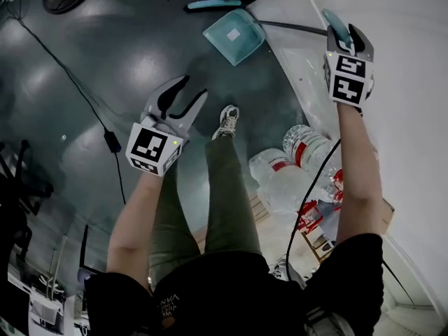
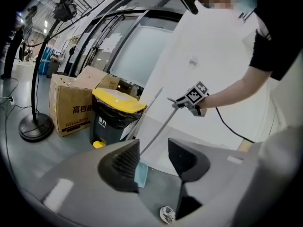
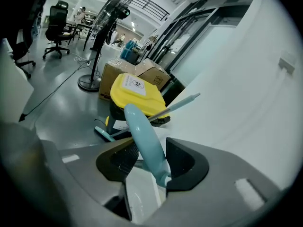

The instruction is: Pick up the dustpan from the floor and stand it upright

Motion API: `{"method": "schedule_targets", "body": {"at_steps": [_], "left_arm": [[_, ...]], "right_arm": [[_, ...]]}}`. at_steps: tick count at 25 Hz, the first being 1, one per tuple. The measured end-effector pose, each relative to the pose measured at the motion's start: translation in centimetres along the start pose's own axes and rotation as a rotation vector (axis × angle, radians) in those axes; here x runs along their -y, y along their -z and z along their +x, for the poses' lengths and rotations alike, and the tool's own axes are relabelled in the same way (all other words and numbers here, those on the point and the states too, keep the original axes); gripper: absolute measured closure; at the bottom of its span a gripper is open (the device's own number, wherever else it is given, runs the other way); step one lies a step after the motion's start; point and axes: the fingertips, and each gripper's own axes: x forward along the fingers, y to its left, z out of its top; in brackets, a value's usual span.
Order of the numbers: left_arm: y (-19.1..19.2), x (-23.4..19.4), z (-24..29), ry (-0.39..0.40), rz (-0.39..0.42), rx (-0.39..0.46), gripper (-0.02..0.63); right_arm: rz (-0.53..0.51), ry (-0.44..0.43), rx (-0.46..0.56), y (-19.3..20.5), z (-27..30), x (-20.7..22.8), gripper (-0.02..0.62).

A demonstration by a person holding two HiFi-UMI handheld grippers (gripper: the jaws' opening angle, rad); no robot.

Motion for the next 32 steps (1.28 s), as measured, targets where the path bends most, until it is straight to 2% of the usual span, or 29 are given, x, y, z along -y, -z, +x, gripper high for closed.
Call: {"method": "schedule_targets", "body": {"at_steps": [9,13,21,28,32], "left_arm": [[-3.8,0.4,-2.0,0.024,0.049,0.008,0.379],[-5.3,1.7,-3.0,0.036,0.058,0.013,0.379],[-7.9,3.4,-5.2,0.039,0.059,0.027,0.379],[-12.0,5.7,-7.3,0.067,0.092,0.058,0.379],[-14.6,7.4,-8.6,0.096,0.118,0.079,0.379]], "right_arm": [[0.075,-0.057,-0.045,1.0,-1.3,-3.1,0.419],[0.082,-0.080,-0.031,0.7,-2.2,-4.1,0.387],[0.140,-0.087,0.048,-2.7,-6.3,-4.2,0.385],[0.296,-0.075,0.143,-4.5,-13.7,-2.9,0.387],[0.462,-0.052,0.211,-4.8,-18.4,-2.2,0.388]]}}
